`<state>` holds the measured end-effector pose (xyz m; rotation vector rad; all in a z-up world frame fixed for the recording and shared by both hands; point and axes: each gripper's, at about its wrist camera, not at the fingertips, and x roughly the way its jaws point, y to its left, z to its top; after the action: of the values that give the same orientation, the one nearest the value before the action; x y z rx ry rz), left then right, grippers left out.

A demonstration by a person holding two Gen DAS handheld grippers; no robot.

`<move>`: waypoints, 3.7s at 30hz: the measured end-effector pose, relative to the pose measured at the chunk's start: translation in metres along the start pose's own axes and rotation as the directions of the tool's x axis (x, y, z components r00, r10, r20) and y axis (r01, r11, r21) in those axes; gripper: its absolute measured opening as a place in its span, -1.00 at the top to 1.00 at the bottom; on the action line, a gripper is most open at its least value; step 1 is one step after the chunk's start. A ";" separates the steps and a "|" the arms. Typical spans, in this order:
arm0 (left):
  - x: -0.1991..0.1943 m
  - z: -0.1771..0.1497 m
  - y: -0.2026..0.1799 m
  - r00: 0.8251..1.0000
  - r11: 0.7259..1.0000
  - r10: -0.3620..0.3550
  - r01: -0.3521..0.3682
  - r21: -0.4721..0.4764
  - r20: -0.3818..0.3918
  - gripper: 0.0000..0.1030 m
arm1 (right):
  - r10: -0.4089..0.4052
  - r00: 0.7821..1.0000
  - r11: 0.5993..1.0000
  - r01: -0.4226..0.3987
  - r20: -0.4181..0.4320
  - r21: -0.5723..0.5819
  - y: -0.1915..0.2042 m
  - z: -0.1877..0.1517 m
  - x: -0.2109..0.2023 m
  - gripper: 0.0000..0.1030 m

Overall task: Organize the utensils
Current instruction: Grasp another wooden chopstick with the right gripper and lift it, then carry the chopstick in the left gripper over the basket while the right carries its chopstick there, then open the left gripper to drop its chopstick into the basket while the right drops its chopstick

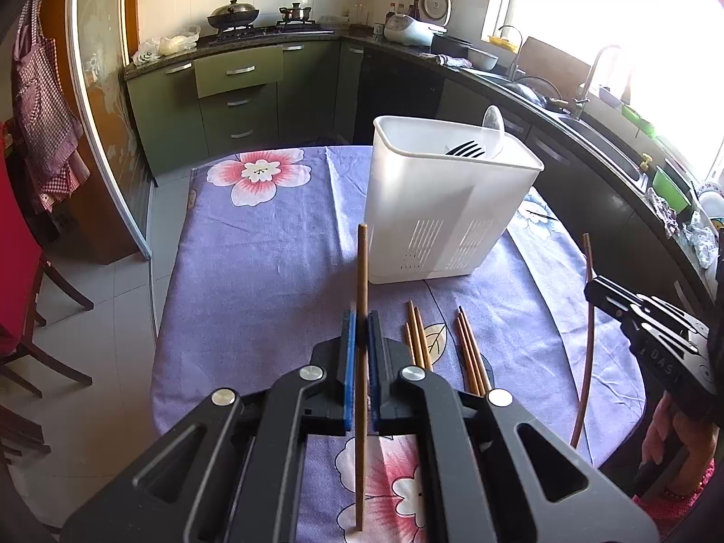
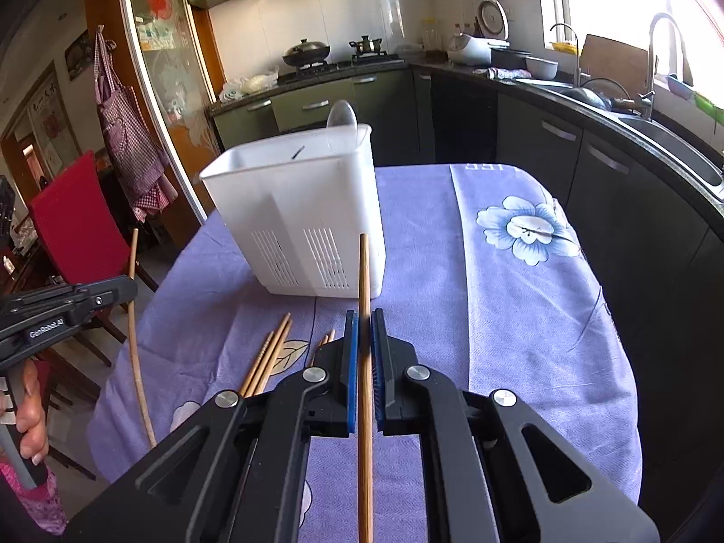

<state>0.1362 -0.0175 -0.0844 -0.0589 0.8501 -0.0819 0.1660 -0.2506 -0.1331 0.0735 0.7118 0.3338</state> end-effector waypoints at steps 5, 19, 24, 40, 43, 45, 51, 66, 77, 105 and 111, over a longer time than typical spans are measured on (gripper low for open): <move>-0.010 -0.002 -0.006 1.000 1.000 0.005 -0.006 0.019 0.014 0.90 | 0.018 0.998 1.000 -0.019 0.058 0.003 -0.001 0.004 -0.031 0.88; -0.037 -0.003 -0.015 0.998 0.999 0.005 -0.008 0.040 0.059 0.90 | 0.049 0.991 0.999 -0.049 0.125 -0.001 -0.002 -0.008 -0.078 0.88; -0.044 -0.004 -0.018 0.998 0.999 0.006 -0.009 0.047 0.069 0.90 | 0.052 0.988 0.999 -0.052 0.144 -0.004 -0.003 -0.009 -0.087 0.88; -0.052 -0.003 -0.019 0.997 0.999 0.001 -0.005 0.053 0.081 0.90 | 0.066 0.984 0.998 -0.063 0.164 -0.021 0.002 -0.006 -0.095 0.88; -0.052 -0.002 -0.019 0.997 0.999 0.001 -0.005 0.054 0.083 0.90 | 0.068 0.983 0.998 -0.065 0.170 -0.026 0.003 -0.005 -0.097 0.88; -0.053 -0.002 -0.019 0.996 0.998 -0.002 -0.003 0.055 0.086 0.90 | 0.069 0.982 0.997 -0.065 0.174 -0.029 0.004 -0.004 -0.100 0.88; -0.061 0.000 -0.021 0.995 0.998 -0.007 0.001 0.058 0.099 0.90 | 0.072 0.981 0.997 -0.066 0.183 -0.037 0.006 -0.001 -0.103 0.88; -0.077 0.024 -0.030 0.992 0.996 -0.047 0.036 0.086 0.119 0.90 | 0.098 0.973 0.991 -0.077 0.207 -0.106 0.023 0.027 -0.116 0.88; -0.116 0.073 -0.046 0.974 0.991 -0.079 0.054 0.121 0.212 0.90 | 0.119 0.952 0.983 -0.073 0.283 -0.167 0.046 0.091 -0.141 0.88; -0.035 0.178 -0.052 0.965 0.994 -0.020 -0.010 0.113 0.263 0.90 | 0.088 0.968 0.990 -0.060 0.235 -0.124 0.032 0.232 -0.014 0.88; 0.002 0.167 -0.047 0.986 0.994 -0.011 -0.008 0.110 0.166 0.90 | 0.098 0.980 0.991 -0.080 0.170 -0.111 0.024 0.208 0.023 0.87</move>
<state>0.2610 -0.0608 0.0283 0.0374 0.6773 -0.1238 0.3108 -0.2111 0.0142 0.0354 0.5165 0.4443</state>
